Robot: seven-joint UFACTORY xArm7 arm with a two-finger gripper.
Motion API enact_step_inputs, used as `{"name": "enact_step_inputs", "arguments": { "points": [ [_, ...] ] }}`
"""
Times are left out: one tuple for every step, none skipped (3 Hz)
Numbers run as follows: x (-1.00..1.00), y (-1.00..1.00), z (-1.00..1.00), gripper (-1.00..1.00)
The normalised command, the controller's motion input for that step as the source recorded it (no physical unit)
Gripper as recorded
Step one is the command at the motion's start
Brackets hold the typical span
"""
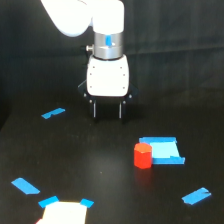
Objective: Pick up the red object from the table
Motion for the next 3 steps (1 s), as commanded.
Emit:
{"name": "enact_step_inputs", "arguments": {
  "points": [
    [-1.0,-0.44,-1.0,-1.0],
    [-1.0,-0.39,-1.0,-1.0],
    [1.0,0.25,-0.41,-1.0]
  ]
}}
